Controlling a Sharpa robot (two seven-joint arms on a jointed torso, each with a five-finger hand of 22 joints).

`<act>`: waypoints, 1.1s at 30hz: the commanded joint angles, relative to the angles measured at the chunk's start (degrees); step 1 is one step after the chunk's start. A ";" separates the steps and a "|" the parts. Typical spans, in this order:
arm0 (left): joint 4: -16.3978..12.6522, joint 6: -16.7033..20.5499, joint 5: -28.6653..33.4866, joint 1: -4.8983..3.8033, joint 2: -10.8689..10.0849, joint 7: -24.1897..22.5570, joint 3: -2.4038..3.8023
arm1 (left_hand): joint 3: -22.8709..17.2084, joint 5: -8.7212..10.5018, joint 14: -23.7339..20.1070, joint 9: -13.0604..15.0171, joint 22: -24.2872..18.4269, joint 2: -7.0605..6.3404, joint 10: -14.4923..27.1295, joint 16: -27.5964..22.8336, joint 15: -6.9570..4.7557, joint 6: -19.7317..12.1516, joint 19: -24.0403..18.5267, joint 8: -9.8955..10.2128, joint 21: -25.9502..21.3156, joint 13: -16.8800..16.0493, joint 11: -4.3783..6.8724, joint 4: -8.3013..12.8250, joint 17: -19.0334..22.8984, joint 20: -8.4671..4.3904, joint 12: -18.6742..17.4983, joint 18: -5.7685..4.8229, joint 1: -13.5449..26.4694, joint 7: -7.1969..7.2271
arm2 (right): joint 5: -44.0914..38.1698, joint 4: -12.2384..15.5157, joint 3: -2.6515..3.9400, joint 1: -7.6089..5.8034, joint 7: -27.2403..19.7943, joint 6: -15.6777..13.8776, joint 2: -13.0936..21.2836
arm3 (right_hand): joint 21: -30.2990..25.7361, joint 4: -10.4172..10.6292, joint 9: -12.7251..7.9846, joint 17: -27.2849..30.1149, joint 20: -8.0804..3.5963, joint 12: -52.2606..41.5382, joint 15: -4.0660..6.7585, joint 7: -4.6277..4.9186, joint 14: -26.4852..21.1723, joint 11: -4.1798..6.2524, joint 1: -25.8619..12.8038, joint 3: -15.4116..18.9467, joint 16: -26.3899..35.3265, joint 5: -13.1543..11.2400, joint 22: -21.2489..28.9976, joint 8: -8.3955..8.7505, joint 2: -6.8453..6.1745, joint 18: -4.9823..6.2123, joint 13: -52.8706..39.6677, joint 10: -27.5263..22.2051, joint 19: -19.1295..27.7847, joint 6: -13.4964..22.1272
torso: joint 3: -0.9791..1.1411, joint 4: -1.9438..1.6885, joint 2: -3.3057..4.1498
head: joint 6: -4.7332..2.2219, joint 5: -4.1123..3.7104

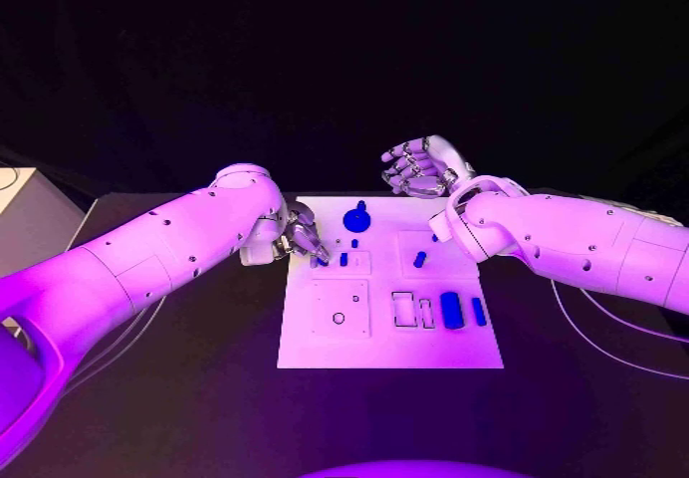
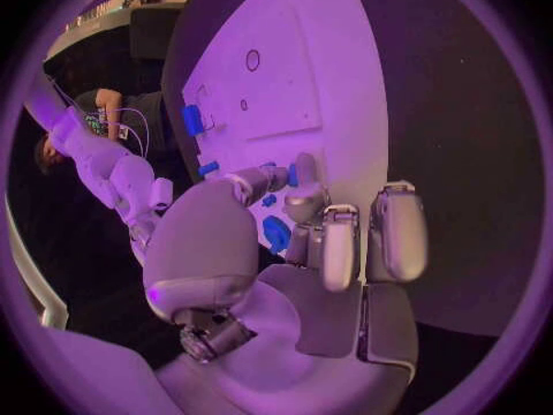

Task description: Assemble the parts on the task board

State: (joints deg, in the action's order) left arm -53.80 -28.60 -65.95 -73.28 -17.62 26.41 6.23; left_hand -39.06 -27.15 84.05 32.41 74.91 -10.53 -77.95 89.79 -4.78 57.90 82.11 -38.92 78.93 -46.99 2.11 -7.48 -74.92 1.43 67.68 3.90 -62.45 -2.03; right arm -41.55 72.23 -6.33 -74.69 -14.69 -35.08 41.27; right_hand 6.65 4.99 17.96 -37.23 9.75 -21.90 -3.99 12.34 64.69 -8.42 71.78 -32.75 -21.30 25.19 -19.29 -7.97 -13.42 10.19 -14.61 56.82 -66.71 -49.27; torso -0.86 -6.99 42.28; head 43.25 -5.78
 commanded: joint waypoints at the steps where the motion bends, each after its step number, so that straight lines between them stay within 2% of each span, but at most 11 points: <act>1: 0.00 -0.25 -0.30 -0.04 0.15 -0.66 -0.02 | -9.87 -0.40 5.95 -0.06 3.35 0.11 0.02 0.21 -0.20 -0.01 0.16 0.14 0.08 0.05 0.26 10.07 -15.08 0.00 -0.02 -0.46 -0.42 0.27 | -0.06 0.09 0.03 0.00 -0.68 0.60 -0.01 | -0.22 -0.03 0.01 0.08 0.05 0.23 -0.12 0.27 0.42 0.24 -0.59 0.40 0.23 0.30 0.05 -0.39 0.14 0.24 0.02 0.09 -0.20 -0.02 | 0.05 0.01 -0.02 | -0.02 0.03; 28: 1.24 -0.33 0.31 0.06 0.99 -0.67 -0.49 | -9.80 -0.44 5.95 -0.07 3.18 0.20 0.11 0.21 -0.20 -0.06 0.03 0.19 -0.08 0.21 0.24 10.03 -15.08 -0.01 -0.14 -0.41 -0.41 0.24 | -0.05 0.15 0.04 -0.01 -0.75 0.60 -0.21 | -0.31 -0.05 0.00 0.11 0.06 0.27 -0.13 0.28 0.44 0.23 -0.59 0.43 0.36 0.31 0.22 -0.40 0.14 0.24 0.21 0.11 -0.24 0.01 | 0.06 0.00 0.06 | 0.19 -0.13; 30: 1.36 -0.63 0.37 0.06 1.08 -0.65 -0.68 | -9.80 -0.44 5.95 -0.07 3.18 0.20 0.11 0.21 -0.20 -0.06 0.03 0.19 -0.08 0.21 0.24 10.03 -15.08 -0.01 -0.14 -0.41 -0.41 0.24 | -0.05 0.15 0.04 -0.01 -0.76 0.61 -0.27 | -0.31 -0.05 0.00 0.11 0.06 0.27 -0.13 0.28 0.44 0.23 -0.59 0.43 0.36 0.31 0.22 -0.40 0.14 0.24 0.21 0.11 -0.24 0.01 | 0.06 -0.01 0.02 | 0.31 -0.14; 33: 1.51 -1.06 0.51 0.06 1.16 -0.59 -1.32 | -9.79 -0.45 5.95 -0.07 3.23 0.25 0.14 0.21 -0.21 -0.08 0.05 0.21 -0.03 0.30 0.23 10.02 -15.08 -0.02 -0.19 -0.42 -0.42 0.23 | -0.04 0.18 0.04 -0.01 -0.77 0.60 -0.33 | -0.31 -0.05 0.00 0.11 0.06 0.27 -0.13 0.28 0.44 0.23 -0.59 0.43 0.36 0.31 0.22 -0.40 0.14 0.24 0.21 0.11 -0.24 0.01 | 0.08 0.02 0.04 | 0.38 -0.16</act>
State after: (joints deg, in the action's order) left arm -52.41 -28.60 -65.75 -73.55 -16.73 26.05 5.31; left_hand -39.06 -27.38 84.05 32.40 74.94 -10.53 -77.89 89.79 -4.78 57.74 82.11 -39.07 78.93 -46.74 2.14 -7.48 -74.92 1.43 67.68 3.90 -62.45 -2.16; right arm -41.52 72.31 -6.32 -74.69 -14.72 -35.08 41.02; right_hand 6.65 4.99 17.96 -37.17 9.75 -21.90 -4.00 12.16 64.71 -8.51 71.78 -32.75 -21.27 25.19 -19.11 -7.99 -13.42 10.19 -14.44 56.91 -66.71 -49.24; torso -0.80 -6.98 42.34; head 43.56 -5.92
